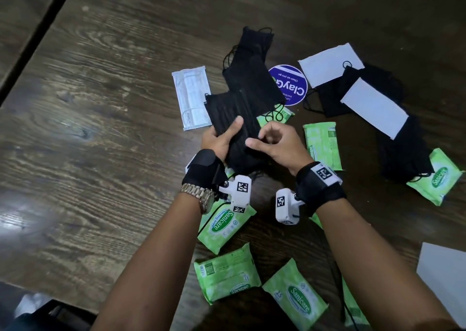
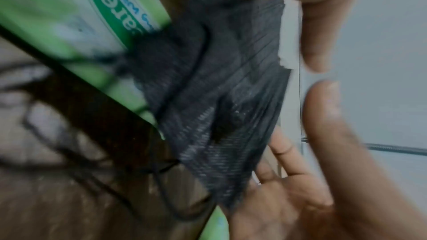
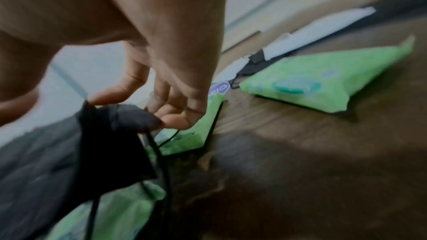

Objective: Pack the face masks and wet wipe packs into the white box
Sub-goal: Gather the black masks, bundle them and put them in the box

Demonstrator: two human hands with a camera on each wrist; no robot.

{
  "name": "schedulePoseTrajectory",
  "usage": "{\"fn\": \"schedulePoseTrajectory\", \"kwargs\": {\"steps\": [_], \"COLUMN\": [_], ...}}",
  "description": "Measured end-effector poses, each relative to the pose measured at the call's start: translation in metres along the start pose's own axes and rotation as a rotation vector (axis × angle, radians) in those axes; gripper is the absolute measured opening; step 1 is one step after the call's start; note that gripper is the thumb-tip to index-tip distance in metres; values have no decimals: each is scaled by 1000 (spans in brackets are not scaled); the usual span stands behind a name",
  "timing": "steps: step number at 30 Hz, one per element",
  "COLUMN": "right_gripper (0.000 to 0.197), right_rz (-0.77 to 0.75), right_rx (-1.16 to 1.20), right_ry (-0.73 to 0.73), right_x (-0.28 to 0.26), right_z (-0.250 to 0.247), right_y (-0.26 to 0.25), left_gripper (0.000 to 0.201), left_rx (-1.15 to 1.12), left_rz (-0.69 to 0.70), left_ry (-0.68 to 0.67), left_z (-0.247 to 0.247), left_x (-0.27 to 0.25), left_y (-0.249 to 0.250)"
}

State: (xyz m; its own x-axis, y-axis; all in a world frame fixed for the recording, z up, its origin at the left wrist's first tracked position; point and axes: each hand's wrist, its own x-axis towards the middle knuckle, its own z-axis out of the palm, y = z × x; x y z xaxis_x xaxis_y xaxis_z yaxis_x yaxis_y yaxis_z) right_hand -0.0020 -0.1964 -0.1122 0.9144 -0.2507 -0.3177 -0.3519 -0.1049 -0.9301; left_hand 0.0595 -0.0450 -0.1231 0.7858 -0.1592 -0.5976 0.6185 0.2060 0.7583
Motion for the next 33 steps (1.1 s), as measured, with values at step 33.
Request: {"fn": "schedulePoseTrajectory", "kwargs": {"steps": [33], "right_gripper": [40], "right_rz": [221], "right_rx": [397], "right_ry": [181], "right_x": [8], "right_z": [4], "right_y": [-20], "left_gripper": [52], "left_rx": [29], "left_rz": [125], "left_ry": [216], "left_z": [-20], "left_x": [-7], "left_y": [-13]}}
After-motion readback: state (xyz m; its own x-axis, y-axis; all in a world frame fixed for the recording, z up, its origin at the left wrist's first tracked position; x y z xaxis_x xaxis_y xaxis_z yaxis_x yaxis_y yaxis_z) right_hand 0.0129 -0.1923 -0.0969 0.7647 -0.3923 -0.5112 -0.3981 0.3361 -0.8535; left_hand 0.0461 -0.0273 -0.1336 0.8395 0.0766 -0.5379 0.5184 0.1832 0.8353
